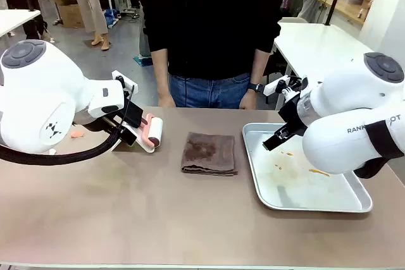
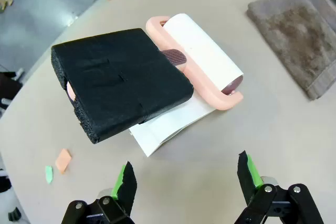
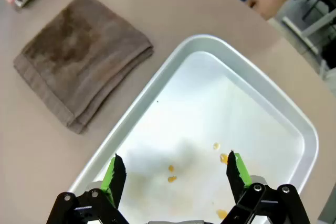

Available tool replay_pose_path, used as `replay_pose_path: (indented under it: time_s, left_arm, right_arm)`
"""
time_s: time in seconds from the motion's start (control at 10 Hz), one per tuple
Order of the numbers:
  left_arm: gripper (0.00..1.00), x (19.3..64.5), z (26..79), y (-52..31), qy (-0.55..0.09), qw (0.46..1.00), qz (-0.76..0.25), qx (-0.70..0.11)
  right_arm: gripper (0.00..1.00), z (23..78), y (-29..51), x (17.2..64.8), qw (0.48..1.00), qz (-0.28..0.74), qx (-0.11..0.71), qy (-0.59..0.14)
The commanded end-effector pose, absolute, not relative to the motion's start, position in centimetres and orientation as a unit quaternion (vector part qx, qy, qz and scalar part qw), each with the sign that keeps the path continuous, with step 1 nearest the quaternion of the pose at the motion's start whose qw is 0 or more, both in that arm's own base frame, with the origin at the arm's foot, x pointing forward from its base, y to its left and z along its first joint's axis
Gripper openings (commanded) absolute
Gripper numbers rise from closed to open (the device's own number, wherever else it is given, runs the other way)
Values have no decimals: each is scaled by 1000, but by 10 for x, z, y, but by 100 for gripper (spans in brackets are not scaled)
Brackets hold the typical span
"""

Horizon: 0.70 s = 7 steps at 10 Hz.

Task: Clean the surface of the table.
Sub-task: Hold the Lint Roller with your left hand and the towel with your right hand.

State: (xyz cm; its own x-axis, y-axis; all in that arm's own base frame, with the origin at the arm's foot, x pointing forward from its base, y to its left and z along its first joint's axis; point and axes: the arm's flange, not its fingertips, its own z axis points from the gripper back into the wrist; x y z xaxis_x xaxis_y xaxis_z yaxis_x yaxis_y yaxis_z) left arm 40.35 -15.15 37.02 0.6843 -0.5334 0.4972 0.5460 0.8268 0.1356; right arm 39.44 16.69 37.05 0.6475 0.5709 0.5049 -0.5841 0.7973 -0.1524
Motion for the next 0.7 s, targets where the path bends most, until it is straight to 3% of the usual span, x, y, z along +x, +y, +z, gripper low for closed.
replay_pose_path:
  time_s: [0.0,0.6]
  left_arm:
    - [100,404,370,-152,-267,918,-294,-12]
    - [100,404,370,-152,-267,918,-294,-12]
  right_arm:
    - [100,371,167,395,907,318,12,-274]
    - [100,371,167,395,907,318,12,-274]
